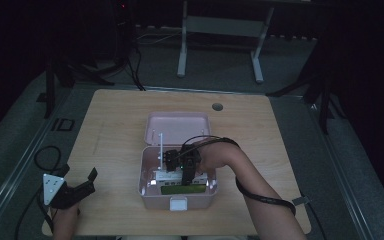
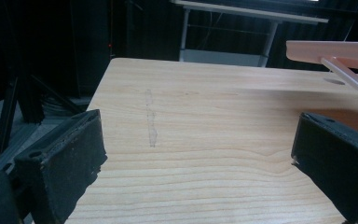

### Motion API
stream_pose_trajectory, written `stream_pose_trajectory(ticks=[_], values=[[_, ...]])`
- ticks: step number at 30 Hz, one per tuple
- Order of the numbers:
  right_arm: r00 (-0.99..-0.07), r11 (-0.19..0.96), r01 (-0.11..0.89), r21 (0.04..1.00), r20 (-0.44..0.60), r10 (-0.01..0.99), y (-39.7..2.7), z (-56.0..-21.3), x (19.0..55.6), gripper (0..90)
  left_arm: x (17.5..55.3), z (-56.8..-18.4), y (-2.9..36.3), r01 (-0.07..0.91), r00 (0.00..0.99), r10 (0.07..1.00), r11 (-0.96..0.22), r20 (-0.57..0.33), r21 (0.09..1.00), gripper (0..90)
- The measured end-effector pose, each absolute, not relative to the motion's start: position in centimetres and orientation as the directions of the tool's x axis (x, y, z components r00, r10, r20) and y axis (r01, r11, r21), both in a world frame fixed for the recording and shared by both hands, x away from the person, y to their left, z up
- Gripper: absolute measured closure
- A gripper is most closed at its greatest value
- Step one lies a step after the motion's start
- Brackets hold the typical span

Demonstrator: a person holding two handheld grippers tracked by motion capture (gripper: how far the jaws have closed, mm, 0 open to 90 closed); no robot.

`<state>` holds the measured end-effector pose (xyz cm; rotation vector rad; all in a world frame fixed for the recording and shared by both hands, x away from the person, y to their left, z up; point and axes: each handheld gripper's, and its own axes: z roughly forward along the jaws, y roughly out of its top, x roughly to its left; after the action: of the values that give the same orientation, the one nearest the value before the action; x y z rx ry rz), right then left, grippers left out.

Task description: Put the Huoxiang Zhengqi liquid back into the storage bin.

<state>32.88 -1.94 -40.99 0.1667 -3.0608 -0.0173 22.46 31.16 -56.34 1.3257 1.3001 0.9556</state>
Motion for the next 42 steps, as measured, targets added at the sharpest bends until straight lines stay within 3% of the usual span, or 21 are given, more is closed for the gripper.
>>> stream_pose_trajectory(ticks=[19, 26, 35, 42], values=[[-0.989, 0.992, -0.123, -0.017, 0.089, -0.121, -1.9, -45.4, 32.6, 61.8, 22.5, -56.3, 31.2, 0.194, 0.110, 0.988, 0.082, -0.104, 0.978, 2.9], [-0.989, 0.994, -0.109, -0.007, 0.100, -0.108, -2.2, -45.6, 32.5, 60.6, 22.5, -56.3, 31.1, 0.196, 0.109, 0.989, 0.080, -0.103, 0.977, 2.9], [-0.992, 0.995, -0.092, 0.033, 0.084, -0.095, -2.7, -43.4, 32.6, 45.5, 22.5, -56.3, 31.1, 0.196, 0.108, 0.989, 0.080, -0.102, 0.977, 2.9], [-0.998, 0.987, -0.060, 0.150, 0.021, -0.063, -4.7, -39.8, 33.2, 33.6, 22.5, -56.3, 31.1, 0.195, 0.108, 0.989, 0.080, -0.103, 0.978, 2.9]])
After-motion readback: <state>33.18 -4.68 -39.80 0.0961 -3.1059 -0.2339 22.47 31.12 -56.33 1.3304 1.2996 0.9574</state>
